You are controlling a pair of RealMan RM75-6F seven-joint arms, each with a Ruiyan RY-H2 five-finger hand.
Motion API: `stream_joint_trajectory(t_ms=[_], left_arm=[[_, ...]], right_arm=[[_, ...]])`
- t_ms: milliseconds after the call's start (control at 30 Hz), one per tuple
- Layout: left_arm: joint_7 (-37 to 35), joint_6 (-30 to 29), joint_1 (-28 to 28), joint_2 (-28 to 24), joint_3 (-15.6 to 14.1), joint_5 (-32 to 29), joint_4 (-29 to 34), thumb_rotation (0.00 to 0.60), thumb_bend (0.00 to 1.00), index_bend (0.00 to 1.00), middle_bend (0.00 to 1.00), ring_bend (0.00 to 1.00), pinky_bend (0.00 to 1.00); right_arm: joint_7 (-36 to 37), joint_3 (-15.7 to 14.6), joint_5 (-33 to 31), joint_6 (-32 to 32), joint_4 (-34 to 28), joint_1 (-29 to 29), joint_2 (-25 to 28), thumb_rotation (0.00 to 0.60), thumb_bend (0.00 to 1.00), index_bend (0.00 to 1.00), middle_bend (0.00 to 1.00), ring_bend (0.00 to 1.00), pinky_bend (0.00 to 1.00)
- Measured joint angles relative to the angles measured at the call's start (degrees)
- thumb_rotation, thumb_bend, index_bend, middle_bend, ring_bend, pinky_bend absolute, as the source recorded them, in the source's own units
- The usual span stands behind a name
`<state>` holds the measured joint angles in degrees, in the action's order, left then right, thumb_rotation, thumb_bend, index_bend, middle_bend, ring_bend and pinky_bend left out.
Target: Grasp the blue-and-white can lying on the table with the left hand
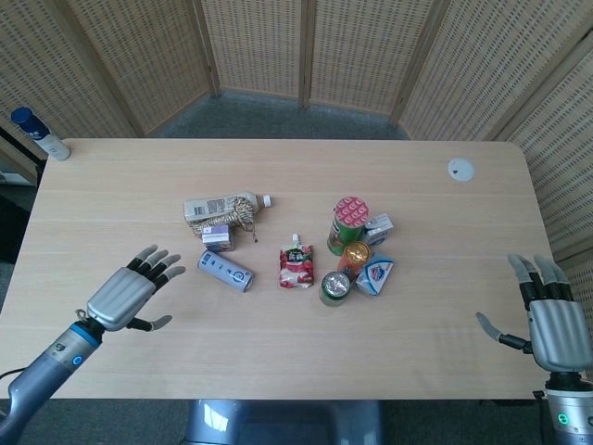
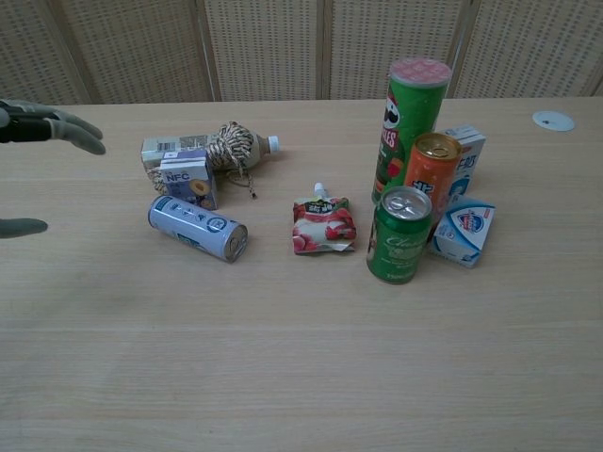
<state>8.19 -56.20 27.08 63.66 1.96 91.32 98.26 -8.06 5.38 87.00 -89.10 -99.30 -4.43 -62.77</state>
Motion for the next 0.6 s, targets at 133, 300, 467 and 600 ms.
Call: stream_joint_trajectory(t_ms=[133, 300, 467, 600], left_arm=[[1.29, 3.42, 2.8, 3.83, 0.36, -1.36, -3.32, 0.402, 0.32, 0.14, 0.13, 0.06, 0.0], [2.0, 7.15, 6.07, 8.7, 1.07, -3.55, -8.0, 0.406, 0.32, 0.13, 0.13, 0.07, 0.0], [1.21, 10.13, 9.18, 13.33, 1.88, -5.34, -12.93, 0.405, 0.32, 0.12, 0.13, 0.07, 0.0], [0.24, 12.18, 11.48, 16.65, 2.26, -6.25, -16.65, 0.407, 0.32, 0.11, 0.13, 0.07, 0.0]], right_arm=[[0.26, -0.11, -0.98, -0.39, 0.21, 0.82, 0.3, 0.207, 0.27, 0.0, 0.14, 0.0, 0.0], [0.24, -0.25, -2.09, -0.45, 0.47, 1.5, 0.57, 0.209, 0.27, 0.0, 0.14, 0.0, 0.0], [-0.3, -0.13, -2.51, -0.95, -0.19, 2.08, 1.28, 0.209, 0.27, 0.0, 0.14, 0.0, 0.0], [-0.83, -0.07, -3.0, -1.19, -0.9, 2.52, 1.83, 0.207, 0.27, 0.0, 0.14, 0.0, 0.0]])
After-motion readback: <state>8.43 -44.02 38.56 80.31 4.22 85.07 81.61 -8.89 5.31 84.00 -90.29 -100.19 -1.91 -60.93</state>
